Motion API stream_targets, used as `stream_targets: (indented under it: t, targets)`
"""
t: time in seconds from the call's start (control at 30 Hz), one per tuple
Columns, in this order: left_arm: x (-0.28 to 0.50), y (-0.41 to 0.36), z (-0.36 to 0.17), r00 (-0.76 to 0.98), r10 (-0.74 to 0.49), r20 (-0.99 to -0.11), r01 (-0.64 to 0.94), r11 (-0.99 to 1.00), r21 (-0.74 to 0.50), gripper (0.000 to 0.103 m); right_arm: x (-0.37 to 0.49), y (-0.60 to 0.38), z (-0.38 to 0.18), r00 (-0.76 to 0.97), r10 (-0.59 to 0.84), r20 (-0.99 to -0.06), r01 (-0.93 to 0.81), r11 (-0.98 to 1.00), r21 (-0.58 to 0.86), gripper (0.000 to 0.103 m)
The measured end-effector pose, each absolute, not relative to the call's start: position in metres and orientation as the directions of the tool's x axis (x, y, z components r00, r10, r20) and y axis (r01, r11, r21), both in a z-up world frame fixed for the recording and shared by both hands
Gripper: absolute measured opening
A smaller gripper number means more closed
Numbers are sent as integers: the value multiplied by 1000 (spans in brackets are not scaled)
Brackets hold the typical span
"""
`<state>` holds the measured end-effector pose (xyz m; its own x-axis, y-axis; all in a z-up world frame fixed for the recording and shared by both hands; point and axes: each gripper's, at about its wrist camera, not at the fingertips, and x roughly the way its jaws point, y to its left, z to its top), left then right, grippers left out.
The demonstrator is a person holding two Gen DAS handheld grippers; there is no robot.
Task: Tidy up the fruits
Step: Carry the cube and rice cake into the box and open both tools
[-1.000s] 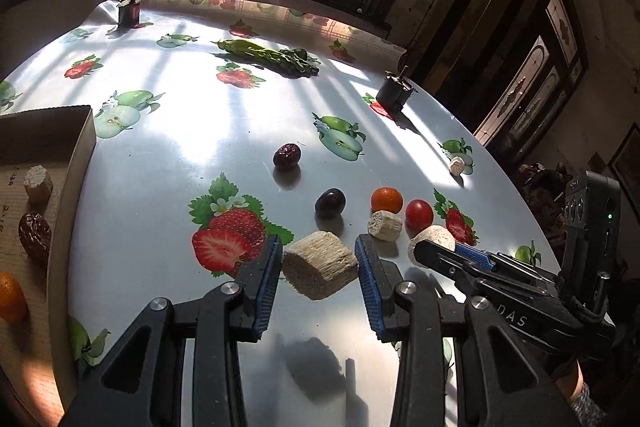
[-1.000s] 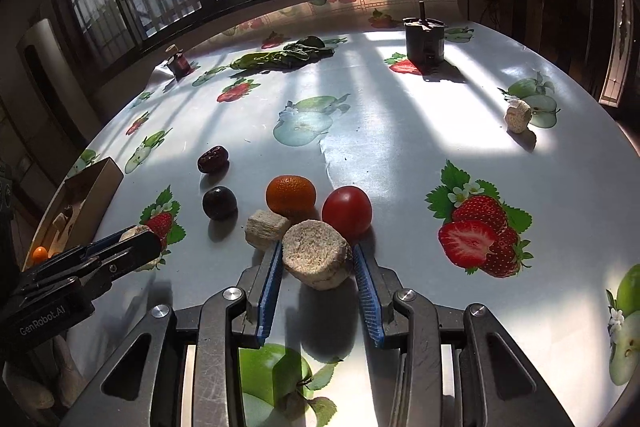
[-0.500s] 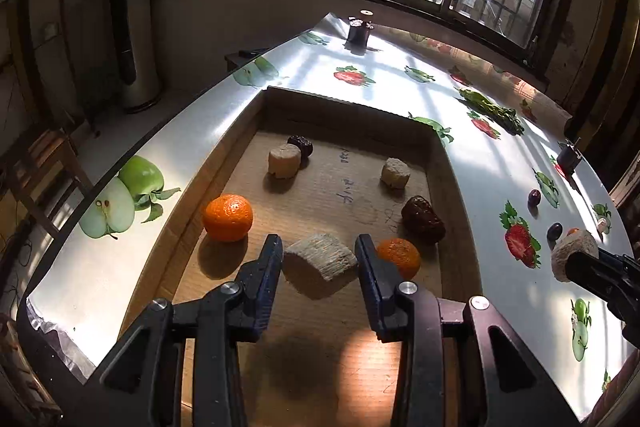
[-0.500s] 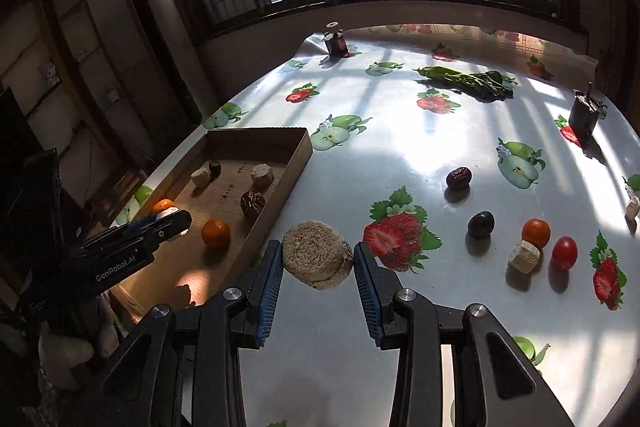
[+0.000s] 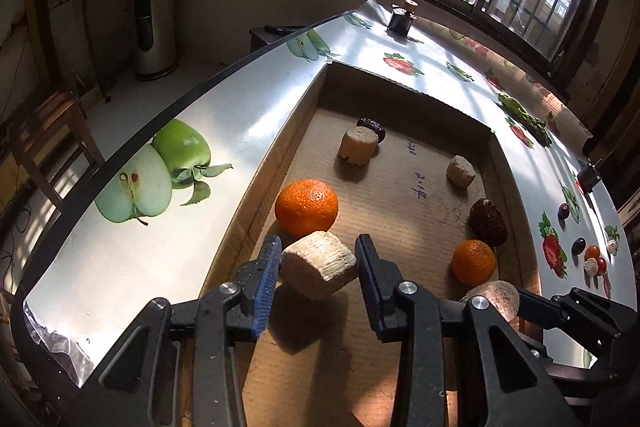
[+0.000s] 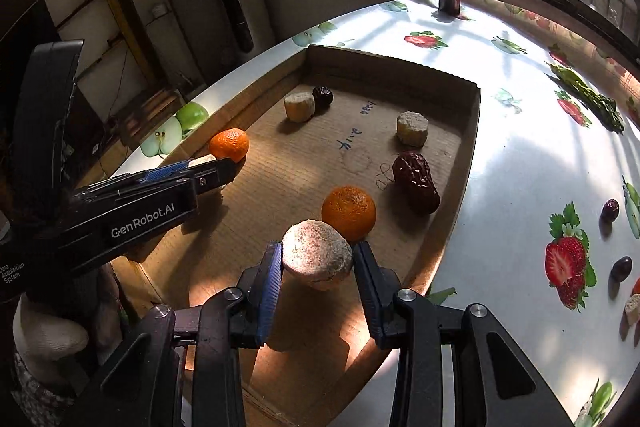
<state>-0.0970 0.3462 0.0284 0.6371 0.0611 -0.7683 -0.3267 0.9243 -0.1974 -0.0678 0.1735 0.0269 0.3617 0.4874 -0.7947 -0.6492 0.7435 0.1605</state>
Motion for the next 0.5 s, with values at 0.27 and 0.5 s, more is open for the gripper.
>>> stream_targets:
  t: [0.27,0.5]
  targets:
    - [-96,345,29,637,57,-768,-328,923,-204,39,-69,183,21,362,471,-804,-659,740,136,40]
    - [-105,345,44,661,66,-748,-339,915,-219,53,-77,182,30,406,475,-780,-668,738,102,46]
